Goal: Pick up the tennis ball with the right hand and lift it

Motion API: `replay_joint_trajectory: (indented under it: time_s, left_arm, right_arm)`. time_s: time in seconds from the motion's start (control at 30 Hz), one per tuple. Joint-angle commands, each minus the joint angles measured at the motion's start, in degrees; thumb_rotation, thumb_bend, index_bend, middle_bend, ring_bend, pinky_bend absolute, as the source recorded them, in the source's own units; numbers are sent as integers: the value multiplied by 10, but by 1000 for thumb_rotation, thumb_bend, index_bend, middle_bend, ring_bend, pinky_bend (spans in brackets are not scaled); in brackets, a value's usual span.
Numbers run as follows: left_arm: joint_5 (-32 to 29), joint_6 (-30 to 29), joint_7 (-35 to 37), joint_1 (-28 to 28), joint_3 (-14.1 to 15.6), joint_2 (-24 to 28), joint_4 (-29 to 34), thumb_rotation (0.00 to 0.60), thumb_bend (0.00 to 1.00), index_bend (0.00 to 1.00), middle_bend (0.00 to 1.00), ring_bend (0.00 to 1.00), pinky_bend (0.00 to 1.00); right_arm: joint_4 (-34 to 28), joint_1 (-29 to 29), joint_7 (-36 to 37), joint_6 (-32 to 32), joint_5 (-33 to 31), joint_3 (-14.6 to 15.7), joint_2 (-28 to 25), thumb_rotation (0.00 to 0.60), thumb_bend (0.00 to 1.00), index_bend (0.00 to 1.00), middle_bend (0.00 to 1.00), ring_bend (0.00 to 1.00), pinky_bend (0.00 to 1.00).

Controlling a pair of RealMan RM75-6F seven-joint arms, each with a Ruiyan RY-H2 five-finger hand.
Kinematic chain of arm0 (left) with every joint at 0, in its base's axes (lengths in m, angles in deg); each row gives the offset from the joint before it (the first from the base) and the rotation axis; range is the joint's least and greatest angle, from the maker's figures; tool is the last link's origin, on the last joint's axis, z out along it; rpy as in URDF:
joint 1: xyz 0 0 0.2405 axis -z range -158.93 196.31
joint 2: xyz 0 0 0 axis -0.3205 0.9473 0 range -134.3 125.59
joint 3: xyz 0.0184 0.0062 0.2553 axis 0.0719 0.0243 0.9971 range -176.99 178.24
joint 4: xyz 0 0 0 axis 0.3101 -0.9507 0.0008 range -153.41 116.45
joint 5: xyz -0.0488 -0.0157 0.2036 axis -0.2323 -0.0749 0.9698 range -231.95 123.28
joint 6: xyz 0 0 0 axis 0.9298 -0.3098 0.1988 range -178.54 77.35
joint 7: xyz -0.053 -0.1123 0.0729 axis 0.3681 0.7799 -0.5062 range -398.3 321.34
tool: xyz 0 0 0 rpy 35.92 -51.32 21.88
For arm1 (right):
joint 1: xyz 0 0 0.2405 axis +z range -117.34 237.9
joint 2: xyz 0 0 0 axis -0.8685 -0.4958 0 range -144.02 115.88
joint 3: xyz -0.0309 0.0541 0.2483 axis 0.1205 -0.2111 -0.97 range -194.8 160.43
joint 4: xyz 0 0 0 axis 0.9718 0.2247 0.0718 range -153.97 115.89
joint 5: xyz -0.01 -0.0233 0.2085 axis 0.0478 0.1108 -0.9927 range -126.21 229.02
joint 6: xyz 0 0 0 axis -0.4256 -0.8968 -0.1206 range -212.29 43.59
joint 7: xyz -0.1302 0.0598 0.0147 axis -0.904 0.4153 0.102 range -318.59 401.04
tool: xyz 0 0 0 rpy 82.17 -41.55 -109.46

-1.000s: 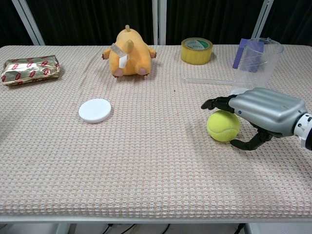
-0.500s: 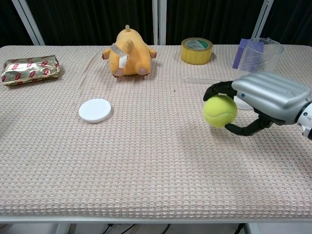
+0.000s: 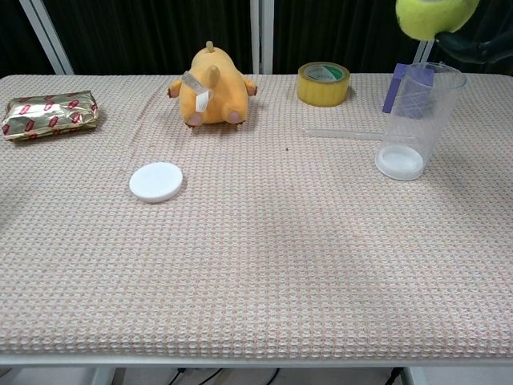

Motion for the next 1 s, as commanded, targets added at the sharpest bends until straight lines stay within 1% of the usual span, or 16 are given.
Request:
replay_joint_trajectory:
  time_s: [0.03,0.17,0.33,0.4,0.57,0.63,0.73,0.77,0.8,0.87,0.93,0.97,1.0]
  left_arm:
    - [1,0,-1,1,0,0,0,600,82,18,0,0,0]
    - [-2,6,-1,3,-1,1,1,600,82,18,0,0,0]
    - [-9,17,-7,7,-2,3,4,600,82,18,0,0,0]
    - [-10,17,-10,8,-3,4,8,600,82,18,0,0,0]
    - [-11,18,-17,9,-4,6,14,600,82,18,0,0,0]
    - [-11,19,-19,9,-4,6,15,600,82,18,0,0,0]
    - [-11,19,-21,10,-3,6,17,600,82,18,0,0,0]
    - [-11,20,-22,10,-3,6,17,600,82,18,0,0,0]
    - [-11,20,-23,10,-2,6,18,600,82,18,0,0,0]
    - [-10,20,-23,9,-1,6,18,600,82,18,0,0,0]
    - [-10,19,-22,8,-1,7,19,600,82,18,0,0,0]
    - [-10,18,-21,8,-1,7,19,600,82,18,0,0,0]
    - [-9,17,-20,7,-1,7,19,600,82,18,0,0,0]
  right_arm:
    - [11,10,8,35,-61,-34,-23,600,397,654,553,561,812]
    - [33,21,-5,73,-97,-33,-24,600,397,654,545,561,812]
    - [58,30,-16,91,-117,-30,-9,600,391,653,526,561,812]
    - [63,33,-20,100,-124,-27,-6,600,378,641,509,546,809]
    - [68,38,-16,114,-128,-18,-4,600,341,548,447,474,777]
    - [67,38,-13,123,-129,-12,-7,600,326,498,427,444,745]
    - [57,40,7,146,-133,-3,-22,600,247,364,350,326,603]
    - [56,40,15,150,-134,-2,-25,600,207,305,302,261,521]
    - [56,41,25,154,-134,-1,-29,600,193,274,275,225,475]
    - [58,41,37,158,-134,1,-34,600,177,162,174,107,336]
    - [58,40,46,157,-134,0,-37,600,176,88,108,35,243]
    - [58,39,49,155,-133,0,-38,600,176,56,79,12,197]
    - [58,39,54,151,-131,-1,-39,600,176,35,62,2,172]
